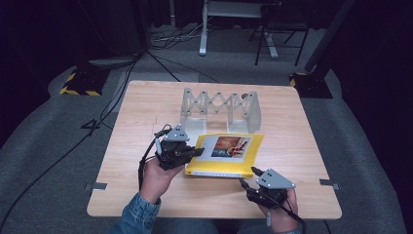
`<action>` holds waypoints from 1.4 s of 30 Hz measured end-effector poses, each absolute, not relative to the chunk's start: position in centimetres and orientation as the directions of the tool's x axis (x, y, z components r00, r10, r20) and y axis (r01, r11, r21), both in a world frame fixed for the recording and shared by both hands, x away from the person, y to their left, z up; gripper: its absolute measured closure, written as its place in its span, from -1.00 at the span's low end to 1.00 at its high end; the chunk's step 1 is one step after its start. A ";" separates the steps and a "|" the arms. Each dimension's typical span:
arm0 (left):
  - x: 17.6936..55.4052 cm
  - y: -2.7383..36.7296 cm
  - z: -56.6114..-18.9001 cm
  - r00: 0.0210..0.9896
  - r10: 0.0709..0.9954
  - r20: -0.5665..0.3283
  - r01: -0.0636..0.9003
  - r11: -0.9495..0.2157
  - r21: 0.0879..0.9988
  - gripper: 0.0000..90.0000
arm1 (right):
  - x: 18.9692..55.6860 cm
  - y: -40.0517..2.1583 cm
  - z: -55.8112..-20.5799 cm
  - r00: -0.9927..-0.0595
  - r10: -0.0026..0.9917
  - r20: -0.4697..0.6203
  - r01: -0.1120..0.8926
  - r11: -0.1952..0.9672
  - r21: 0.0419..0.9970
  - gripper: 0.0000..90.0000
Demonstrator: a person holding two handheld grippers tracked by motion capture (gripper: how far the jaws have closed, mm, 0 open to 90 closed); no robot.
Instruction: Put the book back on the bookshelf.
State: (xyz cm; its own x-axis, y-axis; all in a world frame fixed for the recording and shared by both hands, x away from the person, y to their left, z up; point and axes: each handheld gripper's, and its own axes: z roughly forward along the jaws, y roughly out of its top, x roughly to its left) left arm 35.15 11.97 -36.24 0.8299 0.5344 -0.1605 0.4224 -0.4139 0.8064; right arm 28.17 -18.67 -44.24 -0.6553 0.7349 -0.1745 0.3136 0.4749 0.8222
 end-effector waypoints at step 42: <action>37.7 11.8 -36.7 0.828 0.479 -0.290 0.484 -0.350 0.802 0.98 | 29.1 -12.7 -47.4 -0.586 0.563 -0.582 0.143 0.779 0.610 -0.27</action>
